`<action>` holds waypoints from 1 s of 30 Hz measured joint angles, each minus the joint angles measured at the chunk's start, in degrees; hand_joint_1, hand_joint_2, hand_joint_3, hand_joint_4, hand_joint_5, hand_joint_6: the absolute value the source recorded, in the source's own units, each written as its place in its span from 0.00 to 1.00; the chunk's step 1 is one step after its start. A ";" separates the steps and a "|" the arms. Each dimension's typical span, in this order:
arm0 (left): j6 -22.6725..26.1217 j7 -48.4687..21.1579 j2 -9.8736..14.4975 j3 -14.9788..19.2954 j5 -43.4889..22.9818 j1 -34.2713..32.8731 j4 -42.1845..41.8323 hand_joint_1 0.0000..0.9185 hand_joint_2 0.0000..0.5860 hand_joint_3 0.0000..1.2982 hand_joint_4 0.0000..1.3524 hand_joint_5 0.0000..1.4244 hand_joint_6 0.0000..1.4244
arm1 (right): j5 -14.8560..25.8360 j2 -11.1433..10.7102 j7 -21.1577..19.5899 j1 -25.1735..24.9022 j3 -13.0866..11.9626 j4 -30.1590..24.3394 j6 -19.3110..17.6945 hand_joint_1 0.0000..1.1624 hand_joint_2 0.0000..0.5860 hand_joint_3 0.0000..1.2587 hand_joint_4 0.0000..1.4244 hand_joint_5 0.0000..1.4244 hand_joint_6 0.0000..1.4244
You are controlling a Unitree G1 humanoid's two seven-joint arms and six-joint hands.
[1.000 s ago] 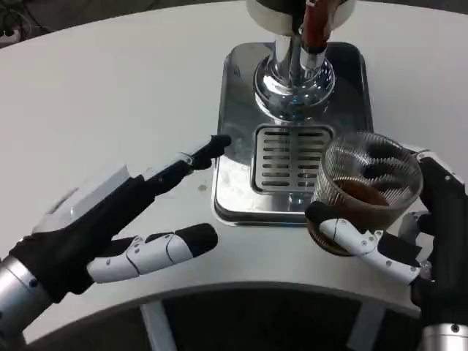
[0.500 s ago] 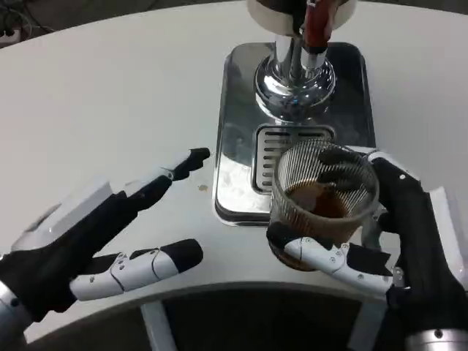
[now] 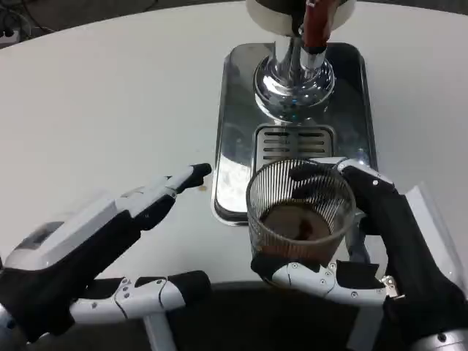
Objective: Grasp the cup under the faucet to collect the drink, then remove the cup.
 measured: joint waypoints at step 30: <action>-2.18 0.35 1.79 6.58 1.78 11.68 -8.87 0.00 0.17 0.00 0.00 0.00 0.01 | 6.09 -4.97 8.48 0.00 -3.33 -2.15 -0.89 0.88 0.20 0.72 0.73 0.83 0.99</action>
